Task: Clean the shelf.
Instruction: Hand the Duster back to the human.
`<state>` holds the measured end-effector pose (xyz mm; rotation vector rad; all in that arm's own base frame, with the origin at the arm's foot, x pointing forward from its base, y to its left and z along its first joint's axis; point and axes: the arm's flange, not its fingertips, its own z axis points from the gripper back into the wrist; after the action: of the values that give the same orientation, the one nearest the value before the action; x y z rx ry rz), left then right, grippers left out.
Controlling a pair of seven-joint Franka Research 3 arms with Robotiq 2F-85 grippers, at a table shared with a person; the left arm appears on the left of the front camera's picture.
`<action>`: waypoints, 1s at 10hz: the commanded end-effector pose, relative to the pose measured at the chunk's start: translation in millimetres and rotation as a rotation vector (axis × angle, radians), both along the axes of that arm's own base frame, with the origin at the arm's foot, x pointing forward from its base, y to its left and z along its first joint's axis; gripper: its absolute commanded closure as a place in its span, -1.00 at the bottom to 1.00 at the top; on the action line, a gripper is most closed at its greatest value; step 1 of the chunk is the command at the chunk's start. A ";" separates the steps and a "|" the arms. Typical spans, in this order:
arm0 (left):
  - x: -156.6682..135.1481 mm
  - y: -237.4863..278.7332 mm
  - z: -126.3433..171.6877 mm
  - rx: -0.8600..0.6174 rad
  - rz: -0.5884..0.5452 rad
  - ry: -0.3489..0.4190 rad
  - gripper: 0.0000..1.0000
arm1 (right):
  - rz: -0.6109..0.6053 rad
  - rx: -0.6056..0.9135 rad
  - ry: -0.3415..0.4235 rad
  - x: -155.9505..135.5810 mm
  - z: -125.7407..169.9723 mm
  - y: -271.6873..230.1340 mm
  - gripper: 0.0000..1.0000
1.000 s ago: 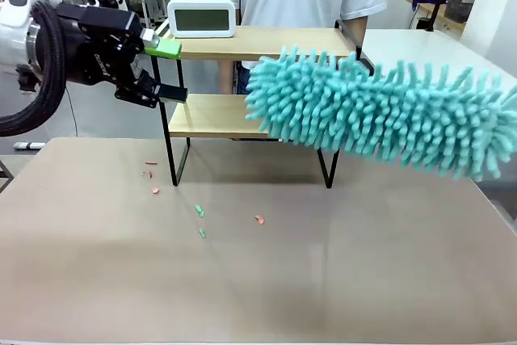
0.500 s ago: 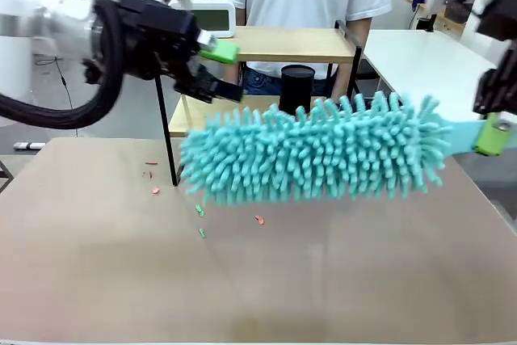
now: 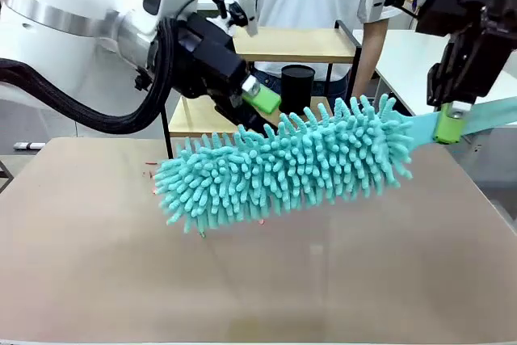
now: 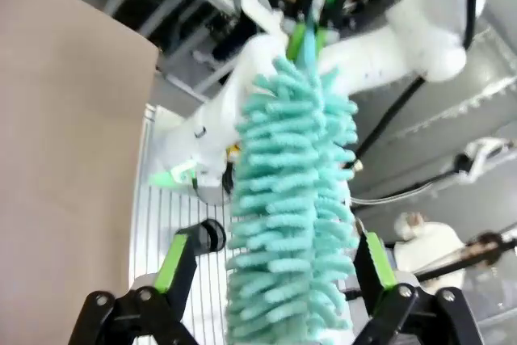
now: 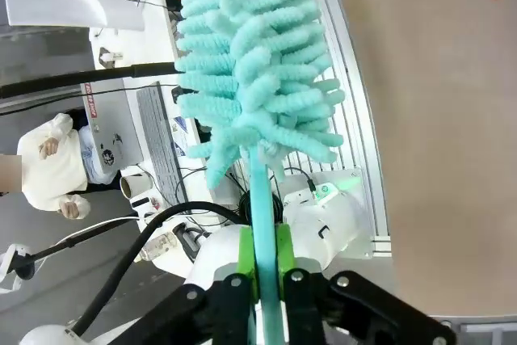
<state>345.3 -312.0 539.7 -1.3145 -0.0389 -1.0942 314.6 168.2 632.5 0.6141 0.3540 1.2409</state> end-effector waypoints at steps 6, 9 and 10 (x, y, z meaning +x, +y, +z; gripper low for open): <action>-11.8 2.0 -25.7 0.004 -0.130 -0.013 -1.00 | -0.084 0.035 0.010 7.1 -5.7 -28.9 0.75; -13.0 1.3 -30.5 0.013 -0.151 -0.017 0.19 | -0.094 0.030 0.018 7.4 -8.6 -32.3 0.75; -14.4 0.7 -30.5 0.016 -0.152 -0.028 0.19 | -0.096 0.030 0.016 7.0 -8.3 -32.7 0.75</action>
<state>333.8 -315.5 512.2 -1.3109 0.0529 -1.1926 325.9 137.6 624.9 0.6439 0.3367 1.1569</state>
